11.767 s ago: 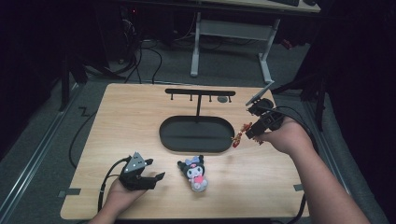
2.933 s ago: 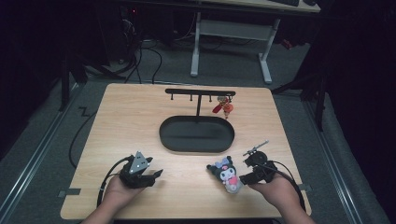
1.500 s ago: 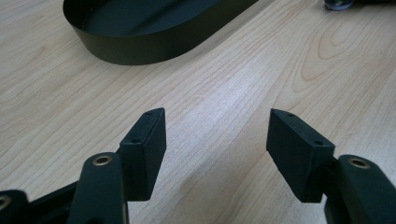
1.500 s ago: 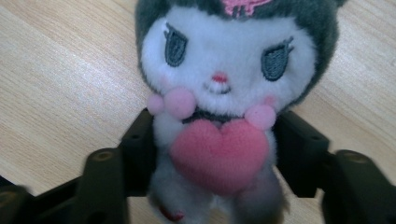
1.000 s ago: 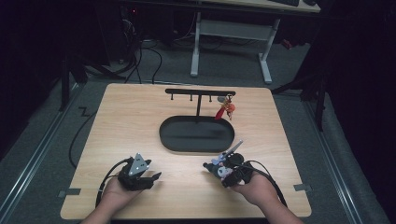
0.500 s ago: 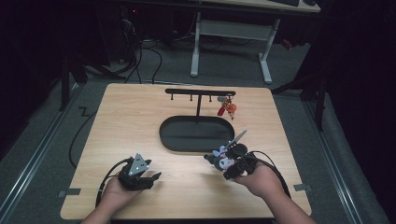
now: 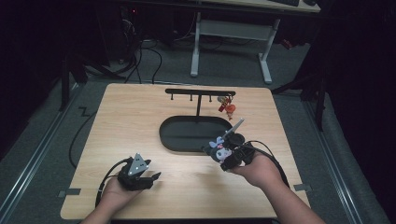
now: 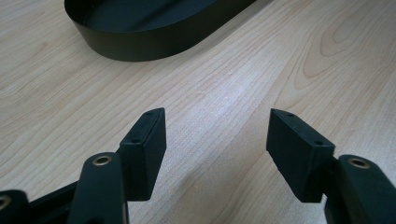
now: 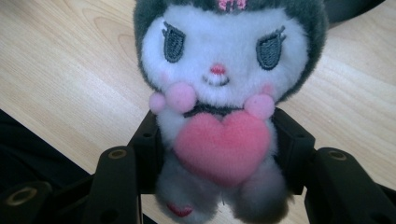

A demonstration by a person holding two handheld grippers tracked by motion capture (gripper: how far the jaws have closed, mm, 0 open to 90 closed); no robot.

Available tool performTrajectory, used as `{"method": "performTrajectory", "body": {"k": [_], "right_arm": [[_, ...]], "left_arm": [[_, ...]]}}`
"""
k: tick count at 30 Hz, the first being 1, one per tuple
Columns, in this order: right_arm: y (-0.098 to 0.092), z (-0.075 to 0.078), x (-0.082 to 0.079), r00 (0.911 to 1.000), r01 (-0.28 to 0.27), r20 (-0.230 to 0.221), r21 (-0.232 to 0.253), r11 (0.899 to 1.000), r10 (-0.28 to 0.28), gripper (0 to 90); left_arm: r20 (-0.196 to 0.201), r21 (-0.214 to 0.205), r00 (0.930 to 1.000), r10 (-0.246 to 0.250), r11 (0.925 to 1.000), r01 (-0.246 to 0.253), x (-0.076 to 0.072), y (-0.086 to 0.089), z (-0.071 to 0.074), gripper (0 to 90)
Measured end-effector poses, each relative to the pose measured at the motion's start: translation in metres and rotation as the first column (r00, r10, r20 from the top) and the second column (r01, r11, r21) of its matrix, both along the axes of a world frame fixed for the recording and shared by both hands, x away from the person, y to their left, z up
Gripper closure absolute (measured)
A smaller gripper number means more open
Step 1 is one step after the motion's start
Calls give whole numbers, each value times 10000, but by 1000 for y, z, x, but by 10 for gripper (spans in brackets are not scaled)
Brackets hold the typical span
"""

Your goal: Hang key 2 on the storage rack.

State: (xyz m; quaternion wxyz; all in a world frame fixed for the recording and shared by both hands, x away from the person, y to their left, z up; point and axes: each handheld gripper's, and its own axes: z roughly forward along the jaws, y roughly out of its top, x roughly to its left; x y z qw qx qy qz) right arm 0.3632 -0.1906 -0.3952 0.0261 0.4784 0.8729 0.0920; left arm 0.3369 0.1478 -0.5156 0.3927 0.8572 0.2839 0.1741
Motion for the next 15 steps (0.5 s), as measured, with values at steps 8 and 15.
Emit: {"method": "performTrajectory", "body": {"k": [8, 15], "right_arm": [[4, 18, 8, 9999, -101, 120, -95, 9999, 102, 475], [4, 34, 19, 9994, -27, 338, -5, 10000, 27, 474]], "left_arm": [[14, 6, 10000, 11, 10000, -11, -1, 1, 0, 383], [0, -2, 10000, 48, 10000, -48, -1, 3, 0, 382]]}}
